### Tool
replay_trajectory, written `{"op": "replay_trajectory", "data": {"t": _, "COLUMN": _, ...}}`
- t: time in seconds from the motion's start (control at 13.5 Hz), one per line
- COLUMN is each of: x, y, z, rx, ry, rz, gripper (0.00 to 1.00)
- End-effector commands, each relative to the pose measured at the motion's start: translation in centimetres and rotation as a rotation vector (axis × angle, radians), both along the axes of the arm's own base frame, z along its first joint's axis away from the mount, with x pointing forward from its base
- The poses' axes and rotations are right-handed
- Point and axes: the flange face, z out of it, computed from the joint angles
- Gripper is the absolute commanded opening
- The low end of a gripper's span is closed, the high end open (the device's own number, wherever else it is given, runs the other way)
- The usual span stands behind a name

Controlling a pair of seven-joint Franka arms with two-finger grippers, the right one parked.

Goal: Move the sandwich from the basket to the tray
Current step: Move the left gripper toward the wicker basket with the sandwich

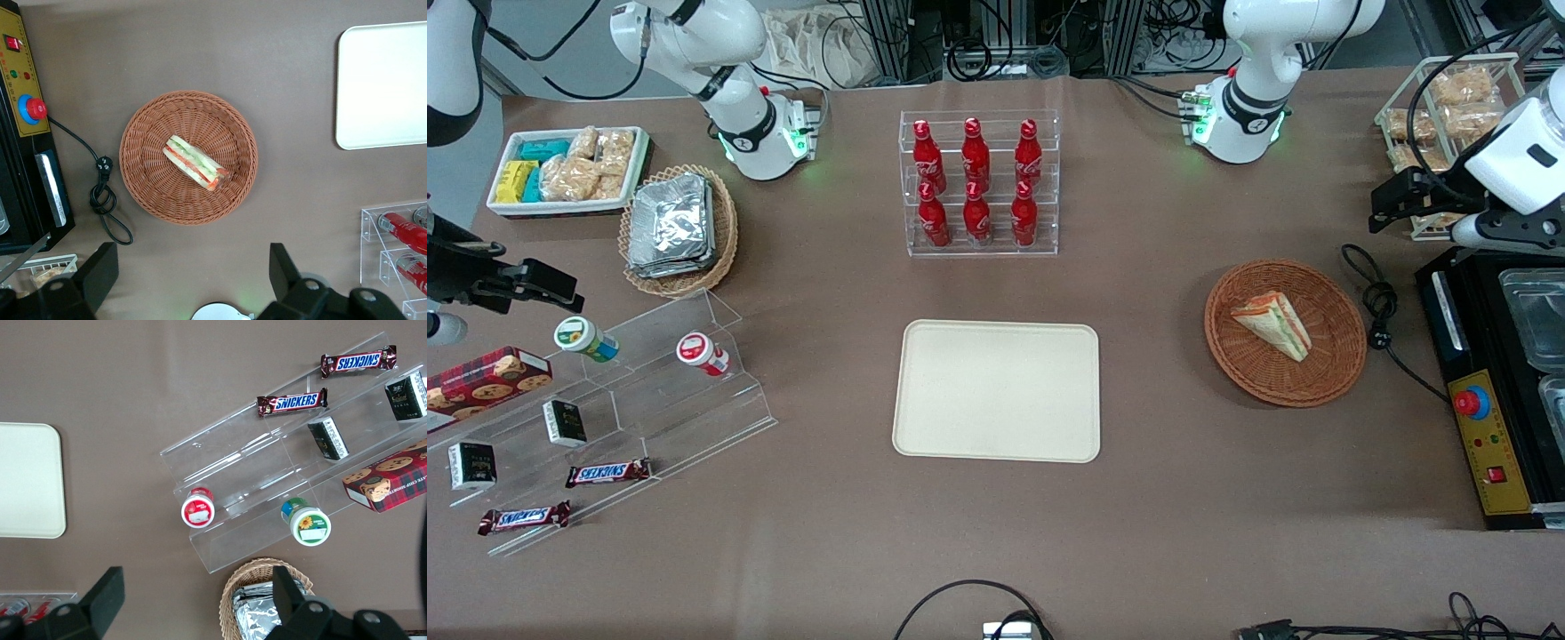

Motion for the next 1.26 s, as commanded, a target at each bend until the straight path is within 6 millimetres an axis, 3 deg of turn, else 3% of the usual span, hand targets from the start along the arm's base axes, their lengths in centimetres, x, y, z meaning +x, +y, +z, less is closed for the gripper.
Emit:
{"op": "replay_trajectory", "data": {"t": 0.0, "x": 0.2, "y": 0.1, "z": 0.7, "rx": 0.0, "ry": 0.002, "rz": 0.014, "gripper": 1.0}}
{"op": "replay_trajectory", "data": {"t": 0.15, "x": 0.3, "y": 0.3, "z": 0.7, "rx": 0.004, "ry": 0.0, "rz": 0.019, "gripper": 1.0}}
{"op": "replay_trajectory", "data": {"t": 0.45, "x": 1.2, "y": 1.3, "z": -1.8, "rx": 0.022, "ry": 0.042, "rz": 0.158, "gripper": 1.0}}
{"op": "replay_trajectory", "data": {"t": 0.89, "x": -0.1, "y": 1.9, "z": -11.3, "rx": 0.043, "ry": 0.027, "rz": 0.252, "gripper": 1.0}}
{"op": "replay_trajectory", "data": {"t": 1.19, "x": -0.8, "y": 1.9, "z": -15.1, "rx": 0.058, "ry": 0.047, "rz": 0.377, "gripper": 1.0}}
